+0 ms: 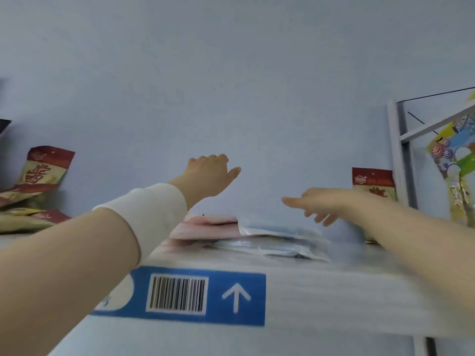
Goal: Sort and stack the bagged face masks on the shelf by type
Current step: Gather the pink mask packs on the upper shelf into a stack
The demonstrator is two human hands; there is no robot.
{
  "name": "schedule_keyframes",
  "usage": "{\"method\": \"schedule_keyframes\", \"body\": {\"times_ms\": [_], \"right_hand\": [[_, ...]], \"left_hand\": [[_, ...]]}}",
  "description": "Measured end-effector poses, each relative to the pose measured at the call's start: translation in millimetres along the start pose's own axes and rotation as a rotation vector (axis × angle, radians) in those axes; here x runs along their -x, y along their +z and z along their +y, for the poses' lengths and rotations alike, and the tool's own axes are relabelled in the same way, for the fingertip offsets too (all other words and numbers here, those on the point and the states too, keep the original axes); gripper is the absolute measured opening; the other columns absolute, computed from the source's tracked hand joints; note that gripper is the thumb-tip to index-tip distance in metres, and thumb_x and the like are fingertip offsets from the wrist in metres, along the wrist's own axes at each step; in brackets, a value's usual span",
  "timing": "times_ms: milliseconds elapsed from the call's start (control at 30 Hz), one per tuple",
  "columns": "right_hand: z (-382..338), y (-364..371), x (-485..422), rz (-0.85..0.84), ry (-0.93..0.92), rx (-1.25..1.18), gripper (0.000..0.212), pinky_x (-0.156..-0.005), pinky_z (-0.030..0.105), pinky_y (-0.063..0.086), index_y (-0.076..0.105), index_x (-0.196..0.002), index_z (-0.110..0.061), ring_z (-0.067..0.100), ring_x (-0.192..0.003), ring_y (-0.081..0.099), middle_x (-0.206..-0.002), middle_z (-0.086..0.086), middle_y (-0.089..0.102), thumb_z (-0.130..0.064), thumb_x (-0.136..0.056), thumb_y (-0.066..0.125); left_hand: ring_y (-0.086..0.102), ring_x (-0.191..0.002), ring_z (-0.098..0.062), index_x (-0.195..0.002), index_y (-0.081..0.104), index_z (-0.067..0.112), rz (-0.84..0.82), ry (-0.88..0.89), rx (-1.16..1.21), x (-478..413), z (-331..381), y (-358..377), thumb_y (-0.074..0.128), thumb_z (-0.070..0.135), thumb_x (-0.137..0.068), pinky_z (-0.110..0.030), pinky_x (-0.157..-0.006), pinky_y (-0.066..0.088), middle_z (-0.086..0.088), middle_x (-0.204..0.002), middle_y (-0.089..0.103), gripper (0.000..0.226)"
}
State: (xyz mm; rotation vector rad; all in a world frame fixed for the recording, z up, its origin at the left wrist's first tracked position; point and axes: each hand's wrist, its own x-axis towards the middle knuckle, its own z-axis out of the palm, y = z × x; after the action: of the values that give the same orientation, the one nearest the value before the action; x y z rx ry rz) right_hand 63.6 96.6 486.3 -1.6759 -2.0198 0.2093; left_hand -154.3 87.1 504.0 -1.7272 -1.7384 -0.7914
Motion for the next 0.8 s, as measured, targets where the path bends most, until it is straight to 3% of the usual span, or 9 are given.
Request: {"method": "schedule_keyframes", "body": {"times_ms": [67, 200, 367, 400, 533, 600, 700, 800], "right_hand": [[-6.2, 3.3, -20.9, -0.084, 0.030, 0.038, 0.080, -0.092, 0.032, 0.049, 0.030, -0.143, -0.014, 0.027, -0.110, 0.057, -0.132, 0.009, 0.051, -0.069, -0.084, 0.037], [-12.6, 17.2, -53.3, -0.195, 0.052, -0.012, 0.085, -0.071, 0.022, 0.045, 0.039, -0.135, -0.020, 0.016, -0.083, 0.056, -0.123, 0.006, 0.056, -0.077, -0.072, 0.048], [-4.2, 27.0, -73.1, -0.232, 0.051, -0.185, 0.088, -0.090, 0.030, 0.050, 0.039, -0.132, -0.012, 0.023, -0.100, 0.058, -0.126, 0.009, 0.052, -0.060, -0.066, 0.072], [-1.9, 29.0, -74.0, -0.219, 0.071, -0.243, 0.085, -0.090, 0.032, 0.050, 0.043, -0.128, -0.009, 0.025, -0.101, 0.058, -0.122, 0.011, 0.054, -0.054, -0.065, 0.076], [8.1, 24.3, -77.0, -0.066, 0.006, -0.518, 0.034, -0.087, 0.041, 0.050, 0.061, -0.086, -0.002, 0.027, -0.080, 0.062, -0.094, 0.016, 0.066, -0.025, -0.070, 0.080], [7.4, 9.7, -77.5, 0.112, -0.103, -0.710, 0.029, -0.078, 0.038, 0.053, 0.063, -0.093, -0.001, 0.025, -0.073, 0.062, -0.102, 0.018, 0.067, -0.019, -0.075, 0.075], [3.0, -3.7, -77.2, 0.301, -0.244, -0.928, 0.062, -0.075, 0.030, 0.048, 0.047, -0.128, -0.008, 0.018, -0.083, 0.062, -0.113, 0.009, 0.062, -0.024, -0.075, 0.076], [-4.3, 4.3, -79.6, 0.320, -0.302, -0.931, 0.078, -0.082, 0.033, 0.050, 0.038, -0.136, -0.015, 0.021, -0.100, 0.062, -0.121, 0.007, 0.058, -0.031, -0.071, 0.079]], "left_hand": [[0.042, -0.129, -0.028, -0.142, 0.034, 0.014, -0.015, -0.039, 0.002, -18.1, -0.1, 11.4, 0.026, 0.051, -0.098, -0.039, -0.104, 0.029, -0.009, -0.140, 0.046, 0.058], [0.044, -0.126, -0.030, -0.138, 0.039, 0.011, -0.125, -0.104, -0.037, -32.4, -0.7, 41.1, 0.026, 0.055, -0.096, -0.039, -0.102, 0.031, -0.009, -0.138, 0.048, 0.061], [0.039, -0.133, -0.026, -0.143, 0.032, 0.011, -0.309, -0.158, 0.162, -24.8, 3.2, 45.8, 0.024, 0.059, -0.095, -0.036, -0.106, 0.028, -0.007, -0.144, 0.042, 0.068], [0.037, -0.135, -0.025, -0.144, 0.031, 0.010, -0.338, -0.172, 0.188, -23.5, 3.4, 44.4, 0.023, 0.058, -0.096, -0.035, -0.108, 0.026, -0.008, -0.148, 0.039, 0.069], [0.023, -0.144, -0.024, -0.148, 0.025, 0.007, -0.414, -0.209, 0.282, -17.9, 5.0, 41.6, 0.016, 0.060, -0.096, -0.036, -0.114, 0.016, -0.007, -0.156, 0.023, 0.075], [0.021, -0.144, -0.023, -0.148, 0.025, 0.008, -0.375, -0.220, 0.382, -15.8, 9.6, 39.3, 0.017, 0.063, -0.094, -0.036, -0.115, 0.014, -0.006, -0.157, 0.022, 0.078], [0.031, -0.140, -0.024, -0.140, 0.043, 0.013, -0.328, -0.267, 0.725, -16.7, 18.8, 35.3, 0.030, 0.072, -0.085, -0.038, -0.115, 0.017, -0.005, -0.148, 0.039, 0.082], [0.056, -0.120, -0.020, -0.120, 0.061, 0.015, -0.389, -0.213, 1.177, -14.8, 24.0, 32.6, 0.055, 0.056, -0.084, -0.037, -0.110, 0.034, -0.001, -0.124, 0.064, 0.055]]}}
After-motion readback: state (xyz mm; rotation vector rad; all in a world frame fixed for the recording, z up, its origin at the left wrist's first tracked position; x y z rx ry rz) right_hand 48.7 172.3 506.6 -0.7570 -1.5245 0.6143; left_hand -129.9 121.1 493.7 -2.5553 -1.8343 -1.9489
